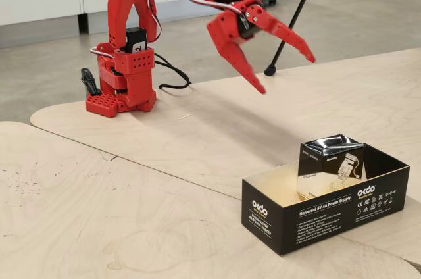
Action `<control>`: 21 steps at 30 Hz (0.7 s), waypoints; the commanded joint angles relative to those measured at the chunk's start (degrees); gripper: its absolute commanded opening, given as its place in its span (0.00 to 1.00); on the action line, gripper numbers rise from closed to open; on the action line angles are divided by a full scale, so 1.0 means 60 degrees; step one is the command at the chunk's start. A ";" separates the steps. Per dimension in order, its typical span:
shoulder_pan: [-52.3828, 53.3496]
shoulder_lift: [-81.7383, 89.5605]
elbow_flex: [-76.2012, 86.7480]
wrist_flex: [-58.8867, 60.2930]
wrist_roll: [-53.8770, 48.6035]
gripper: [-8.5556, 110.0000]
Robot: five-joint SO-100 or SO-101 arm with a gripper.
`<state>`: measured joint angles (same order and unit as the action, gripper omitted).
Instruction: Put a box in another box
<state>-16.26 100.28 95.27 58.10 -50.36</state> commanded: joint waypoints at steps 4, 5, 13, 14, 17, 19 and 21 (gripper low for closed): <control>0.0703 0.4790 0.4087 0.0850 -0.2607 0.29; 0.0894 0.5259 0.4658 0.0879 -0.2812 0.25; 0.1875 0.9155 0.9302 0.1172 -0.4307 0.07; 0.1904 0.9551 0.9741 0.1304 -0.4409 0.07; 0.1934 1.0371 1.0854 0.1670 -0.4995 0.07; 0.1934 1.0942 1.1455 0.1875 -0.5273 0.07; 0.1934 1.1587 1.2012 0.2051 -0.5405 0.07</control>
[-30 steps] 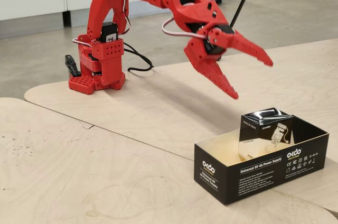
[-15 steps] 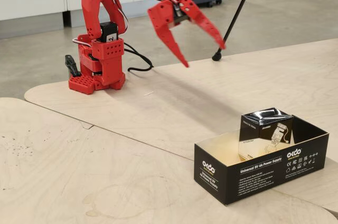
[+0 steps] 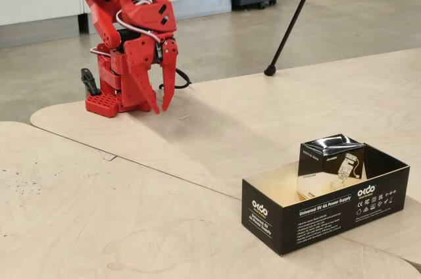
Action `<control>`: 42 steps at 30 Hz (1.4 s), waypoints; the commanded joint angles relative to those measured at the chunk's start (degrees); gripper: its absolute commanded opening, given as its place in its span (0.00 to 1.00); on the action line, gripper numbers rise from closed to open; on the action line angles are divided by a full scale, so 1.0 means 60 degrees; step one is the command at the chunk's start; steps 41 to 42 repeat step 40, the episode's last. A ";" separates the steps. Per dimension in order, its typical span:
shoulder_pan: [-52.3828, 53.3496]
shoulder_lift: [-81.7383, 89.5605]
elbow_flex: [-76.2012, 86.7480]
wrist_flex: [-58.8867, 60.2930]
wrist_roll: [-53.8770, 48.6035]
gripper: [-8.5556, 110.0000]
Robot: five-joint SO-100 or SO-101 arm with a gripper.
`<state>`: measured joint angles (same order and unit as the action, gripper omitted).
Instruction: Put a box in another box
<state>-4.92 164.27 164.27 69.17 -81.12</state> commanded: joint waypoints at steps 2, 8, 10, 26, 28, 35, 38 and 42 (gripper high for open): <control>0.0044 0.1611 0.1069 0.0454 -0.0542 0.07; 0.0249 0.2813 0.2007 0.1362 -0.1128 0.07; 0.0352 0.3237 0.2065 0.1538 -0.1113 0.07; 0.0381 0.3853 0.2065 0.1875 -0.1113 0.07; 0.0381 0.3853 0.2065 0.1875 -0.1128 0.07; 0.0381 0.3853 0.2065 0.1875 -0.1128 0.07; 0.0381 0.3853 0.2065 0.1875 -0.1128 0.07; 0.0381 0.3853 0.2065 0.1875 -0.1128 0.07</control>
